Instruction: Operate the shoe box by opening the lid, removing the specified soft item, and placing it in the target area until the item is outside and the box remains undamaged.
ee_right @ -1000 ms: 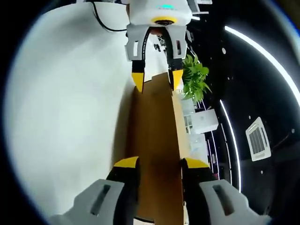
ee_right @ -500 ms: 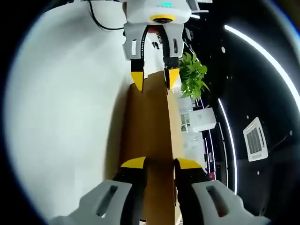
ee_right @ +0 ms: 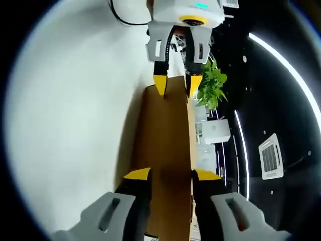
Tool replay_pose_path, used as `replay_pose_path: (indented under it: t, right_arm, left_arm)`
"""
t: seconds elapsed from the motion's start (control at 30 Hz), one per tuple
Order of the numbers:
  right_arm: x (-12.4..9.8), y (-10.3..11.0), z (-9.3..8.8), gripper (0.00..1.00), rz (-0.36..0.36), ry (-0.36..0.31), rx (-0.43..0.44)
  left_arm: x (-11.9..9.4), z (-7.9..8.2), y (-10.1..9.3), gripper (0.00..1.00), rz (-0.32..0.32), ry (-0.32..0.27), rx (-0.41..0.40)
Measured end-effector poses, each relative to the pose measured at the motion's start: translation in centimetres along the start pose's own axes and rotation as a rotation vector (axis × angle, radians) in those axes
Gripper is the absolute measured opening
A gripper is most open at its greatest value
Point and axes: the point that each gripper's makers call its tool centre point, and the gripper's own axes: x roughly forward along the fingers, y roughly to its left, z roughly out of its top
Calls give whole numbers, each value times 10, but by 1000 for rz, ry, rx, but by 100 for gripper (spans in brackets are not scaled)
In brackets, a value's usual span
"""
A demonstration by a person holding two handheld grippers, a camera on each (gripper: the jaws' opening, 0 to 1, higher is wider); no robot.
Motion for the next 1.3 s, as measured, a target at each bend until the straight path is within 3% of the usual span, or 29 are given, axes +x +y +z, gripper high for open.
replay_pose_path:
  t: [0.2,0.37,0.77,1.3]
  right_arm:
    - [1,-8,-2,27,-38,1,-24]
    - [3,-7,-3,27,-40,2,-64]
    - [-1,-7,-1,26,-39,-6,-24]
    - [-30,2,7,26,-47,-14,-18]
  left_arm:
    - [0,0,0,29,0,-1,2]
    - [1,-1,0,29,-5,-4,-1]
    - [-2,1,-1,29,-1,-3,1]
    - [-22,13,-11,29,-2,-22,9]
